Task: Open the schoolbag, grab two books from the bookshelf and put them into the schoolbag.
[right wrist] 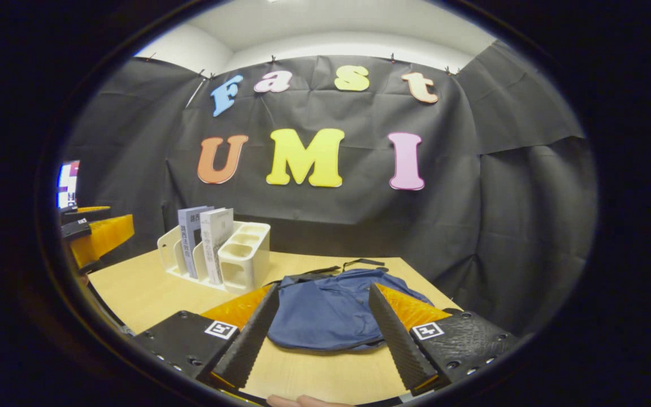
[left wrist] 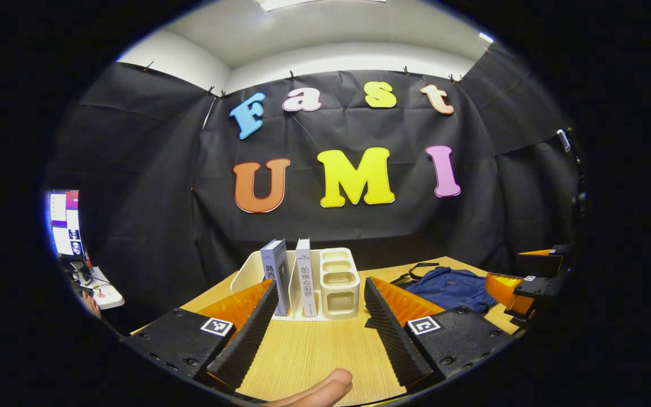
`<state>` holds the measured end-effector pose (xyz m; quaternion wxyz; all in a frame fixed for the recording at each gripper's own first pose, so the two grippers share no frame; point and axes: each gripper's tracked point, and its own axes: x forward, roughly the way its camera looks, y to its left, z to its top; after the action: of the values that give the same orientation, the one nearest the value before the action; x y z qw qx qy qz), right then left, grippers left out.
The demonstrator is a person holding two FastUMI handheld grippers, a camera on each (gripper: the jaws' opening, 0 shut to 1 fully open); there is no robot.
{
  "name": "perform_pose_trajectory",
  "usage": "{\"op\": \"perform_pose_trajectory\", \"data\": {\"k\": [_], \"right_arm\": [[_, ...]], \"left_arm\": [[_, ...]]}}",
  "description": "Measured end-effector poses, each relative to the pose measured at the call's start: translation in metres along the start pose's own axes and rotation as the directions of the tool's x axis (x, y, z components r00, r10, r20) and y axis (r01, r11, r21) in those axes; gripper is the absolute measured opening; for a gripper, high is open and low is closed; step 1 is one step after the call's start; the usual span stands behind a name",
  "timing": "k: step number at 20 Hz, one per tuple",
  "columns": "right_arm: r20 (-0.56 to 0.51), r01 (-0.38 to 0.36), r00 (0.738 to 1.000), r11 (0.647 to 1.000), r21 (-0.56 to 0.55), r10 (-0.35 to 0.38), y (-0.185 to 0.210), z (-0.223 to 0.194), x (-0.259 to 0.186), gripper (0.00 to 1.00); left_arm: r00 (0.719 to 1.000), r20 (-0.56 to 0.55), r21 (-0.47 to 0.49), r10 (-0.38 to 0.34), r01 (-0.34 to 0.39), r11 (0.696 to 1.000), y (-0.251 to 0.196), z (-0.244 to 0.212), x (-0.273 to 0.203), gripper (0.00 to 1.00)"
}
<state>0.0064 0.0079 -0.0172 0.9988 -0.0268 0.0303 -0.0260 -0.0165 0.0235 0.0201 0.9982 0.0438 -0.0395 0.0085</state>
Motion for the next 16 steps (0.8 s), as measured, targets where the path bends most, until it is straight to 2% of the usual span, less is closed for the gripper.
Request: {"op": "perform_pose_trajectory", "data": {"k": [8,12,13,16], "right_arm": [[-0.076,-0.038,0.997,0.996,-0.086,0.032,0.026,-0.025,0.037,0.96],[-0.165,-0.027,0.986,0.983,-0.179,-0.003,0.039,-0.056,0.071,0.98],[-0.187,-0.022,0.982,0.98,-0.199,-0.016,0.043,-0.063,0.081,0.95],[-0.237,-0.029,0.971,0.965,-0.261,-0.035,0.067,-0.083,0.103,0.95]], "left_arm": [[1.0,-0.022,-0.032,0.02,-0.021,0.999,0.015,-0.008,0.007,0.96],[0.999,-0.005,-0.042,0.051,-0.051,0.998,0.031,-0.004,0.006,0.96],[0.998,-0.004,-0.044,0.057,-0.057,0.997,0.035,-0.005,0.006,0.96],[0.998,-0.017,-0.053,0.064,-0.065,0.996,0.041,-0.01,0.009,0.96]]}}
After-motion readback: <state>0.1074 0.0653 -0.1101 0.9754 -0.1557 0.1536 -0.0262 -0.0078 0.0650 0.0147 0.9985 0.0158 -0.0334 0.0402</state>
